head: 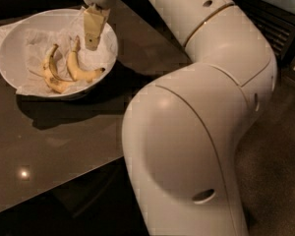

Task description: Pick banana from white bowl

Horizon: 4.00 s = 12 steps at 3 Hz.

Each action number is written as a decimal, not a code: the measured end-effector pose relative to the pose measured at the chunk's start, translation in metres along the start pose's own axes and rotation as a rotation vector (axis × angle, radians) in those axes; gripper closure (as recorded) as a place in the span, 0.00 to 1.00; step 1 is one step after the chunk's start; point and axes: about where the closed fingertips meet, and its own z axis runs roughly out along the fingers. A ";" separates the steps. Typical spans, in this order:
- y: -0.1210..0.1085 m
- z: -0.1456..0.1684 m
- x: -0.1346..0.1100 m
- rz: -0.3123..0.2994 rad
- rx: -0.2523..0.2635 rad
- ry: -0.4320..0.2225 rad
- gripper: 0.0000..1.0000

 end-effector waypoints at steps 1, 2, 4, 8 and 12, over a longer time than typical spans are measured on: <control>-0.010 0.020 -0.007 0.003 -0.015 0.012 0.36; -0.012 0.025 -0.013 -0.016 -0.023 0.004 0.46; 0.012 -0.005 -0.040 -0.127 -0.028 -0.051 0.31; 0.007 0.028 -0.059 -0.056 -0.175 -0.206 0.41; -0.002 0.030 -0.064 -0.012 -0.155 -0.233 0.00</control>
Offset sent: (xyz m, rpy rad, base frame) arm -0.0056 -0.0053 -0.0145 -0.1086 0.1480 0.0629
